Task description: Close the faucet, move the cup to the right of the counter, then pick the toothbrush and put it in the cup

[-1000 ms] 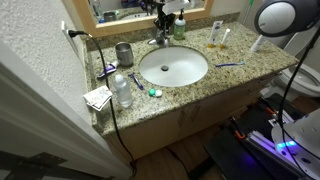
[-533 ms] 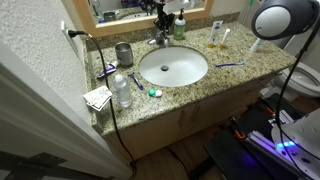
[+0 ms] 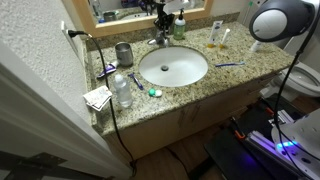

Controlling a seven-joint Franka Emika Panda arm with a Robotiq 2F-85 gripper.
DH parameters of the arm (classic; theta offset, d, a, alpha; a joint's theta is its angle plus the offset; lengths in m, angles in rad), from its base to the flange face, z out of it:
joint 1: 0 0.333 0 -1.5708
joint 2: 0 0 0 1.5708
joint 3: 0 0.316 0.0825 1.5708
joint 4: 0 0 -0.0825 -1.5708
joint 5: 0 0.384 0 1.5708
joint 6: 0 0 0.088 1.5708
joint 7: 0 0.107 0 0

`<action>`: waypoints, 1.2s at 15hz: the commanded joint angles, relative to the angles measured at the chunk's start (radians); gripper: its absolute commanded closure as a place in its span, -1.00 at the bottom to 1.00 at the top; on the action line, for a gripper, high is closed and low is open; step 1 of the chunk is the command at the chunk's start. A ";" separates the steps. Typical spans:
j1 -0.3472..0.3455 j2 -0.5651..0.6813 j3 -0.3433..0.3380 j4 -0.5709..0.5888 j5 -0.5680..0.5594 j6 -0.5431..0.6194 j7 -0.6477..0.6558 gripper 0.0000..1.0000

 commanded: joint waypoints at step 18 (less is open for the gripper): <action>0.032 0.009 0.007 -0.017 -0.037 0.050 -0.213 -0.95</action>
